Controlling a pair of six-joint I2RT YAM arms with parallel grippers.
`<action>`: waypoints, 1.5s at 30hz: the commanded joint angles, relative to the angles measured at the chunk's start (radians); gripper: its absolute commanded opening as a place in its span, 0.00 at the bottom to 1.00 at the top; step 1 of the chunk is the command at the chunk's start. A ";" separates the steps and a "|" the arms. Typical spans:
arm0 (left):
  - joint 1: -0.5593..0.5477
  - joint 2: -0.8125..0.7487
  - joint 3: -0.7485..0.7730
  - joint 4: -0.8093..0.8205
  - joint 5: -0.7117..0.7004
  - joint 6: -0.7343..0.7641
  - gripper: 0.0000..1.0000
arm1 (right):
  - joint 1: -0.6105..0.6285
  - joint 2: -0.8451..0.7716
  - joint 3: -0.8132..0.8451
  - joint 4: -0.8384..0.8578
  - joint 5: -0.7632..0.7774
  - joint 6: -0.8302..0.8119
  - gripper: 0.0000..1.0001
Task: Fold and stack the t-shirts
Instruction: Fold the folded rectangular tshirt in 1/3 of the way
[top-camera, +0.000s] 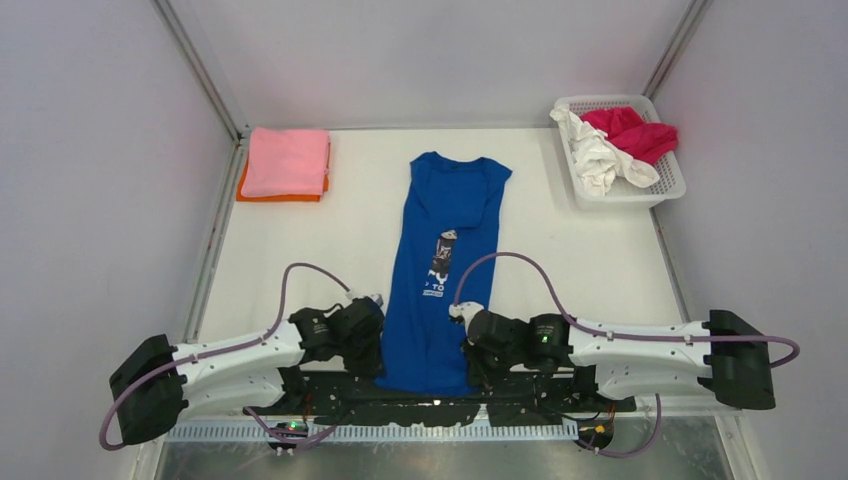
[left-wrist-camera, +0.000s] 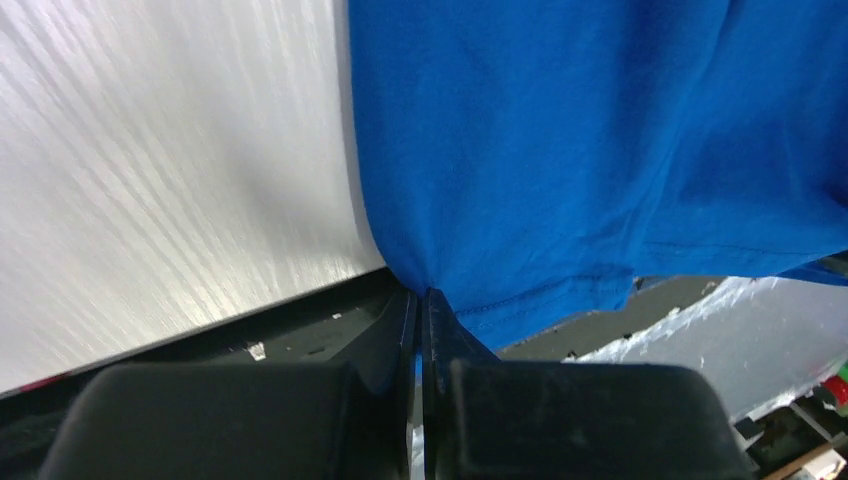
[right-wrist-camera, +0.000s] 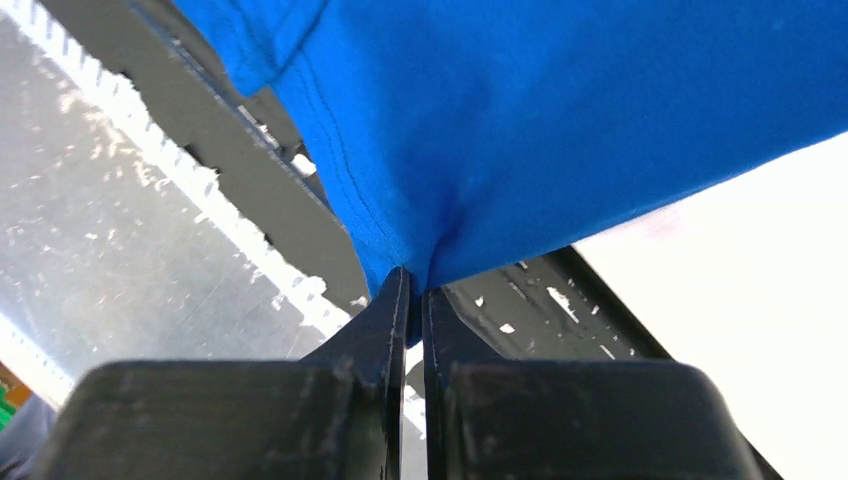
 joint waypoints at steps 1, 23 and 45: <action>-0.023 -0.036 0.038 -0.027 0.015 -0.028 0.00 | 0.006 -0.075 -0.001 -0.017 -0.026 0.034 0.05; 0.269 0.444 0.683 -0.050 -0.177 0.297 0.00 | -0.532 0.023 0.145 0.187 0.019 -0.158 0.05; 0.454 0.875 1.107 -0.053 -0.089 0.444 0.00 | -0.856 0.374 0.352 0.269 -0.015 -0.219 0.06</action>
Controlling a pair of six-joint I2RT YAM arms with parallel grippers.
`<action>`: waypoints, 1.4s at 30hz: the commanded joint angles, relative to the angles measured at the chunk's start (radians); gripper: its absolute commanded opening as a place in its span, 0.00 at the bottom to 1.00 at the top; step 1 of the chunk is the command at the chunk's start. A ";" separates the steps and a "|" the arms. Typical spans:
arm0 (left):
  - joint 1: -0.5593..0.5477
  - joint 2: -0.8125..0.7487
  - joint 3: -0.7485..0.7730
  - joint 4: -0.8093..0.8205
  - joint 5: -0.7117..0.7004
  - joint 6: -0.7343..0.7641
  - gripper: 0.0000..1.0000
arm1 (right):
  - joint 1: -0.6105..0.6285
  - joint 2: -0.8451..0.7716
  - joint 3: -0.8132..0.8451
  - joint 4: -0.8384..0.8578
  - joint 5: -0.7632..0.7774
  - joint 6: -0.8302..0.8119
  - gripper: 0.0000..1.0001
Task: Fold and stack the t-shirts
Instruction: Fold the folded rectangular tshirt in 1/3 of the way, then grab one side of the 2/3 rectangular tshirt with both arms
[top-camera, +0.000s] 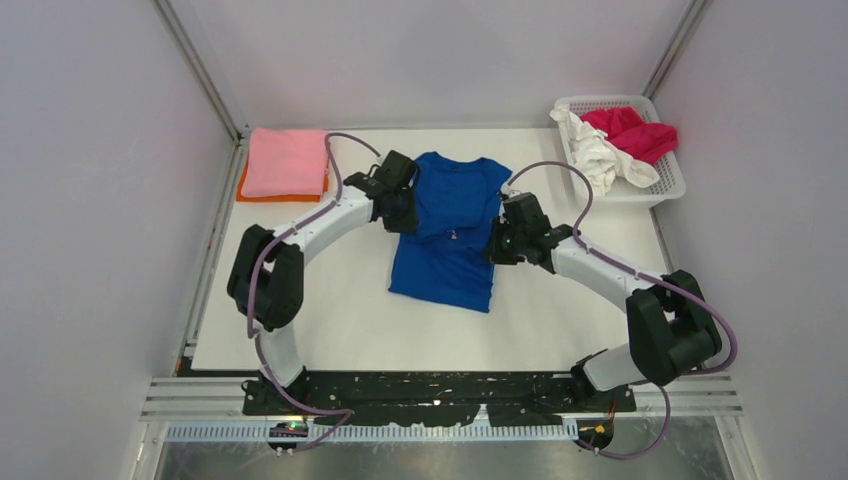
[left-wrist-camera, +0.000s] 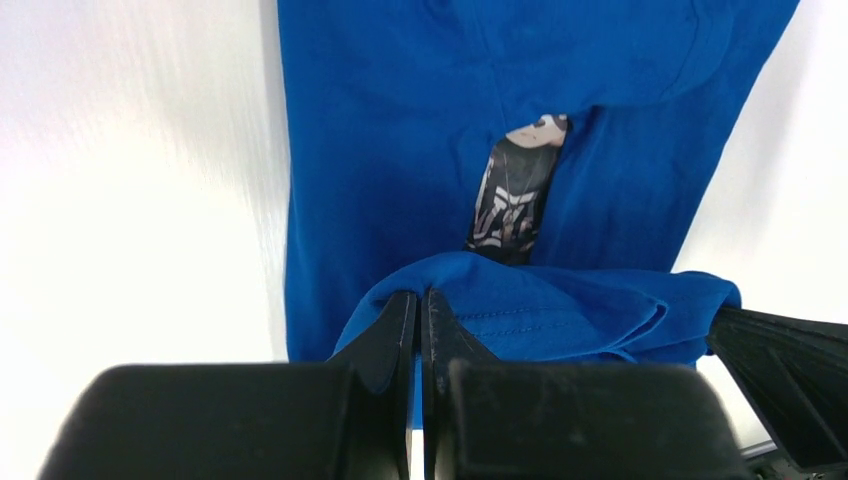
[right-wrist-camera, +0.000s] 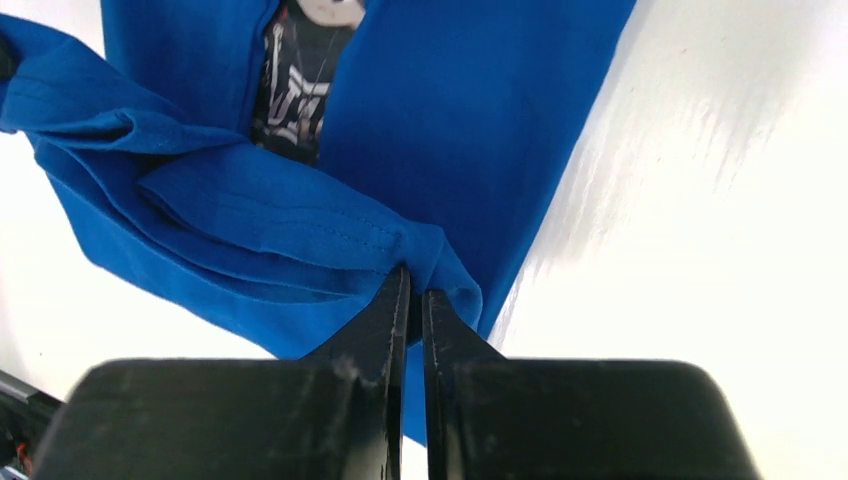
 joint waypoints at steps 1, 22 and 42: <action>0.028 0.051 0.084 0.010 0.029 0.043 0.00 | -0.039 0.048 0.076 0.061 -0.009 -0.020 0.05; 0.102 -0.024 0.092 0.005 0.059 0.062 1.00 | -0.140 0.041 0.134 0.113 0.018 0.003 0.96; 0.087 -0.217 -0.587 0.344 0.304 -0.072 0.61 | 0.025 -0.250 -0.315 0.105 -0.159 0.066 0.99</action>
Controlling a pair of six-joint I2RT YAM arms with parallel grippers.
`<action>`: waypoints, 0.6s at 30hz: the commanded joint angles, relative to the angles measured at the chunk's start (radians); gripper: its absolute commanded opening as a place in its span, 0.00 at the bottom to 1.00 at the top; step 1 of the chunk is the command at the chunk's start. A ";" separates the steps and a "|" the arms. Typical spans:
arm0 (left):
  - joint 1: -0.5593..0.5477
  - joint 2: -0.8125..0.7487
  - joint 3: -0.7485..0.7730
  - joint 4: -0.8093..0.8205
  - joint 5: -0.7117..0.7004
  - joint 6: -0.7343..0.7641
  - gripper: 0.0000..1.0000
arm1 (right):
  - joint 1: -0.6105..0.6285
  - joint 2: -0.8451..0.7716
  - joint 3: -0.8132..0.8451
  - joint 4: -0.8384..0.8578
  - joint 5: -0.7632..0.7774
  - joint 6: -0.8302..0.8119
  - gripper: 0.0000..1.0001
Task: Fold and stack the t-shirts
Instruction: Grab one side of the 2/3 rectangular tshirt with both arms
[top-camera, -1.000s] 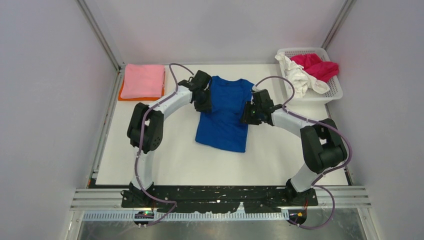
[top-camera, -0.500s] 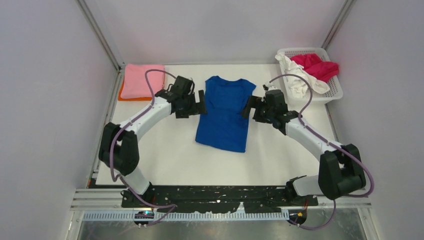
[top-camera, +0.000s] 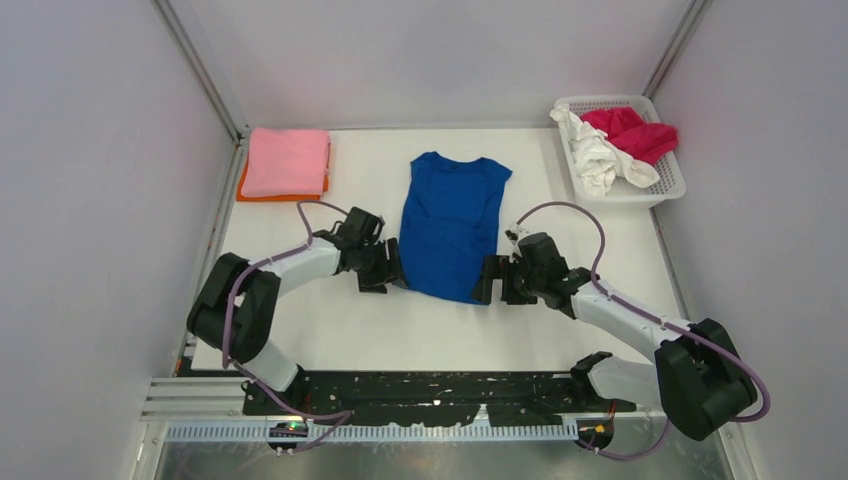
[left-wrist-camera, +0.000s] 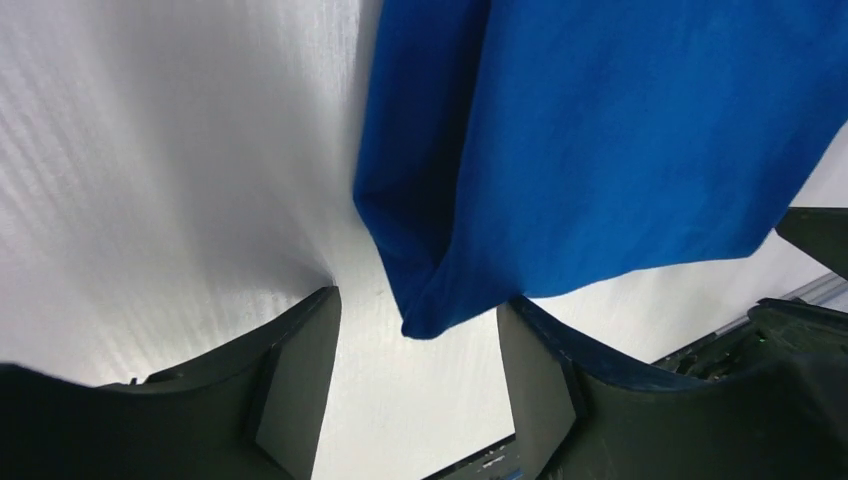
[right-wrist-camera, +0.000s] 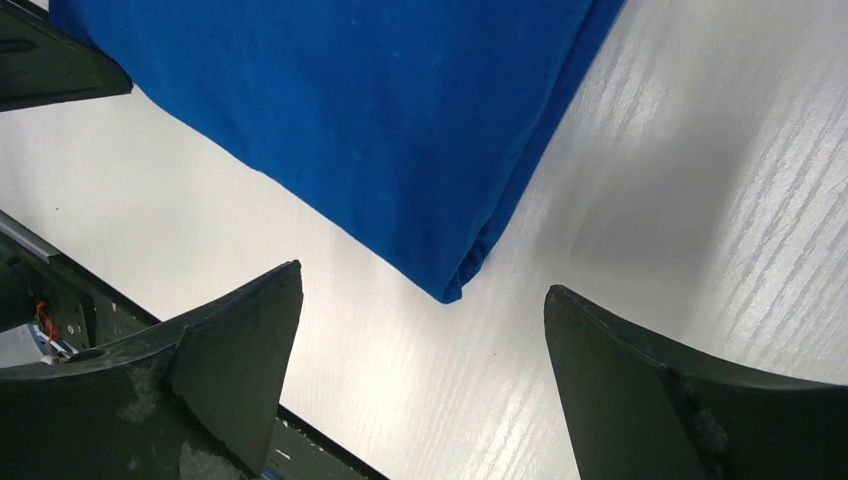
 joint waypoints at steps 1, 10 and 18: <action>-0.002 0.043 0.018 0.079 0.014 -0.011 0.59 | 0.012 0.009 -0.002 0.038 0.006 0.030 0.99; 0.023 0.106 0.034 0.097 0.042 0.001 0.43 | 0.033 0.043 -0.018 0.029 0.055 0.028 1.00; 0.026 0.112 -0.006 0.140 0.085 -0.005 0.00 | 0.050 0.158 0.002 0.069 0.041 0.032 0.81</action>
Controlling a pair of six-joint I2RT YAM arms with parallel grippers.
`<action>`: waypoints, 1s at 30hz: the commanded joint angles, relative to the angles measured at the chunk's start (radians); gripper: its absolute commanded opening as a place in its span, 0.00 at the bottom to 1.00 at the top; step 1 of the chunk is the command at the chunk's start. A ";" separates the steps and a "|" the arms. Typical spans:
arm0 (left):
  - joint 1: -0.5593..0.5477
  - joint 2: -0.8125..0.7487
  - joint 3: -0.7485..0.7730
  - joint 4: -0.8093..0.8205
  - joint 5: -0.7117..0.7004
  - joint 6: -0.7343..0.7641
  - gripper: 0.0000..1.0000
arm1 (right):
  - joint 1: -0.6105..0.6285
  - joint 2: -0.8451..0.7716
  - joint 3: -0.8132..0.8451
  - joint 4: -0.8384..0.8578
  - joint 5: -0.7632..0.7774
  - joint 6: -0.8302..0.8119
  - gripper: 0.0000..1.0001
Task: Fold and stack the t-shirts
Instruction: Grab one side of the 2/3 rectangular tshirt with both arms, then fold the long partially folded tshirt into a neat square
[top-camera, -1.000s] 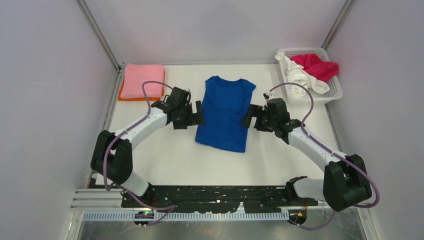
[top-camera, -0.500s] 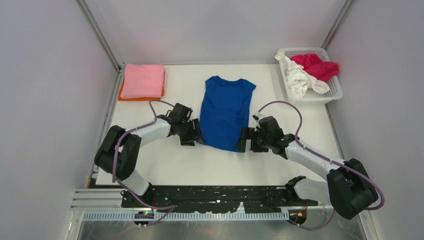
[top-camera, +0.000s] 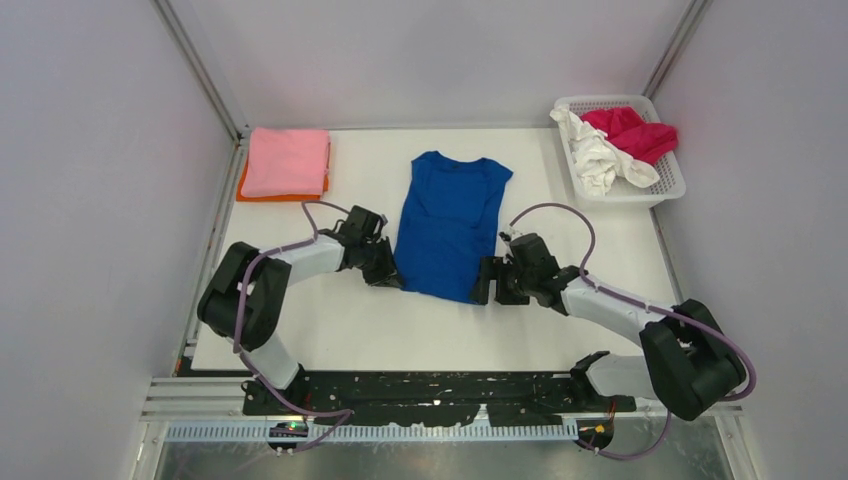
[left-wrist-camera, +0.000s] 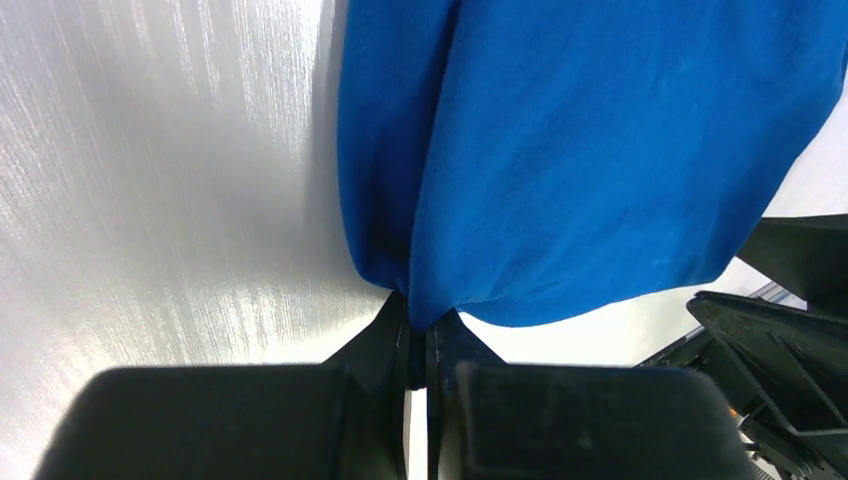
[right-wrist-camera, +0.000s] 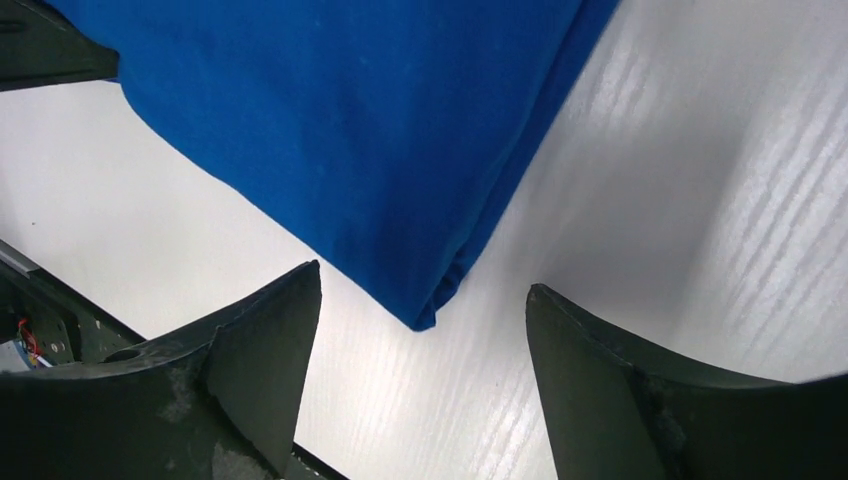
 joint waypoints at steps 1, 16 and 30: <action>0.005 0.017 -0.026 0.041 0.017 0.013 0.00 | 0.022 0.095 0.013 0.020 0.010 0.005 0.75; 0.004 -0.072 -0.178 0.119 0.024 -0.022 0.00 | 0.060 0.155 0.014 -0.097 0.028 0.017 0.36; -0.114 -0.589 -0.488 -0.017 -0.046 -0.087 0.00 | 0.246 -0.123 -0.006 -0.319 -0.232 0.024 0.05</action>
